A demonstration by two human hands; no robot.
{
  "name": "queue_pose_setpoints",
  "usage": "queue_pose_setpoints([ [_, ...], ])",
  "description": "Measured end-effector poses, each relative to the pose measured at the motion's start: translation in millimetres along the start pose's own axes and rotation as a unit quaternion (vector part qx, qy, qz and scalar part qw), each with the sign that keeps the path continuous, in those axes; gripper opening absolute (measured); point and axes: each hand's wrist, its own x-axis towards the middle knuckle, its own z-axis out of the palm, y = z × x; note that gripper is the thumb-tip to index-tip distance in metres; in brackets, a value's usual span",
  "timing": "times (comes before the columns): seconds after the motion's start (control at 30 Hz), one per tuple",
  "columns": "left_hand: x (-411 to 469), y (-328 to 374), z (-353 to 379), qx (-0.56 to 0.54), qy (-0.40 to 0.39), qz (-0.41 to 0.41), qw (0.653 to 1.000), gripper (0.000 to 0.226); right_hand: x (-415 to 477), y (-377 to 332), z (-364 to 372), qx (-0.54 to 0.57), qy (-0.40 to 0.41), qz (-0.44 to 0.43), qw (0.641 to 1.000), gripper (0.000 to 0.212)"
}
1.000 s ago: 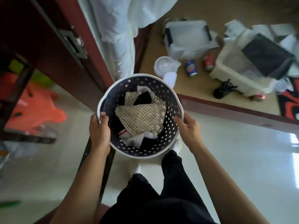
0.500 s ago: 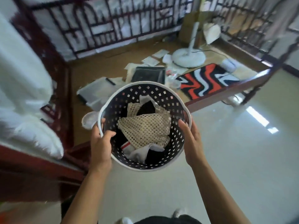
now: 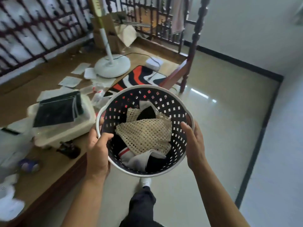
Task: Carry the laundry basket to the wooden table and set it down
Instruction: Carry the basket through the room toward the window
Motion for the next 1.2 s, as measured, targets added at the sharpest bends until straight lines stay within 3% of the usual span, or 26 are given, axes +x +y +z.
queue_pose_setpoints([
  [0.1,51.5,-5.4,64.5,-0.003,-0.044,-0.007,0.999,0.042,53.4,-9.4,-20.1,-0.001,0.044,0.01,0.999,0.05],
  [0.33,149.0,11.0,245.6,0.015,-0.165,-0.033,0.986,0.04,169.0,-52.6,-85.6,-0.01,0.182,-0.017,0.983,0.024],
  [0.4,165.7,13.2,298.6,0.03,-0.216,-0.04,0.975,0.04,192.2,-58.9,-109.6,-0.01,0.223,-0.025,0.974,0.028],
  [0.5,187.9,3.5,371.0,0.055,-0.266,-0.052,0.961,0.037,230.2,-57.4,-152.4,-0.002,0.283,-0.023,0.959,0.058],
  [0.63,210.4,-22.1,468.2,0.08,-0.309,-0.07,0.945,0.041,294.3,-47.3,-211.5,0.013,0.325,-0.008,0.946,0.059],
  [0.83,242.2,-33.6,601.1,0.072,-0.329,-0.088,0.938,0.046,410.3,-63.9,-287.9,0.025,0.313,0.021,0.949,0.05],
  [0.93,269.0,-27.4,656.0,0.062,-0.314,-0.082,0.944,0.048,475.7,-88.7,-313.0,0.017,0.302,0.021,0.953,0.041],
  [1.2,371.2,-26.6,787.3,0.031,-0.256,-0.079,0.963,0.045,667.3,-121.8,-346.9,-0.006,0.252,0.012,0.968,0.043],
])
